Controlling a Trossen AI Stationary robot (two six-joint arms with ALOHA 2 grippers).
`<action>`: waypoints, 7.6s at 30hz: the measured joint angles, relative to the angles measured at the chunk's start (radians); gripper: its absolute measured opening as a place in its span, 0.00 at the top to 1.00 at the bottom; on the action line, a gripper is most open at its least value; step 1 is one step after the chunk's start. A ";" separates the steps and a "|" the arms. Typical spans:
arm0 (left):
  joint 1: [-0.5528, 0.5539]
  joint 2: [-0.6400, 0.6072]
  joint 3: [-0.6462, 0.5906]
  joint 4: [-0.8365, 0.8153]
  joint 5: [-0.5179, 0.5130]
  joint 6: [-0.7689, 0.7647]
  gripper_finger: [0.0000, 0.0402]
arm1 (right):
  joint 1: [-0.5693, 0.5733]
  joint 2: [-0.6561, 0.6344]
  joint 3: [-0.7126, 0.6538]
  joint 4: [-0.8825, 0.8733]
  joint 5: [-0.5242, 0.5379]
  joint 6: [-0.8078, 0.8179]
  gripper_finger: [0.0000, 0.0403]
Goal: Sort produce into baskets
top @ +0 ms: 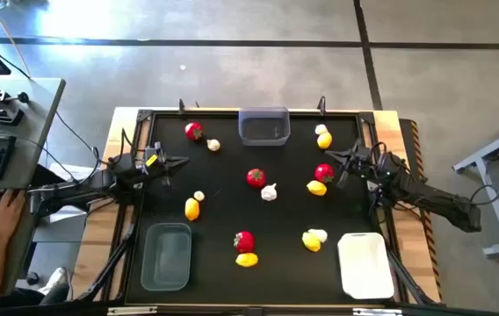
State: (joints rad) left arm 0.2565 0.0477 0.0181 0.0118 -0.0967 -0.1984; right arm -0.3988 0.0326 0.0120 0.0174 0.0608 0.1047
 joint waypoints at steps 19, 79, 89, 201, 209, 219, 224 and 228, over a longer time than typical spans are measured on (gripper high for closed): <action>0.000 0.000 0.000 0.000 0.000 0.000 1.00 | 0.000 0.000 0.000 0.000 0.000 0.000 1.00; 0.018 -0.027 -0.004 0.031 0.008 0.000 1.00 | 0.000 0.000 0.000 0.000 0.000 0.000 1.00; 0.018 -0.027 -0.004 0.031 0.008 0.000 1.00 | 0.000 0.000 0.000 0.000 0.000 0.000 1.00; 0.018 0.051 -0.003 0.174 -0.123 0.281 1.00 | 0.394 1.754 1.130 -1.465 0.154 0.215 0.40; 0.018 0.051 -0.003 0.172 -0.123 0.278 1.00 | 0.351 1.746 1.118 -1.338 0.133 0.212 0.40; 0.018 0.051 -0.003 0.172 -0.123 0.283 1.00 | 0.327 1.746 1.013 -1.258 0.091 0.340 0.40; 0.018 0.051 -0.003 0.173 -0.123 0.289 1.00 | 0.326 1.746 0.958 -1.188 0.077 0.340 0.41; 0.018 0.051 -0.003 0.173 -0.123 0.289 1.00 | 0.325 1.746 0.956 -1.189 0.049 0.320 0.46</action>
State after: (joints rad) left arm 0.2741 0.0982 0.0147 0.1848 -0.2199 0.0902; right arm -0.0742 1.7786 0.9683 -1.1714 0.1102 0.4250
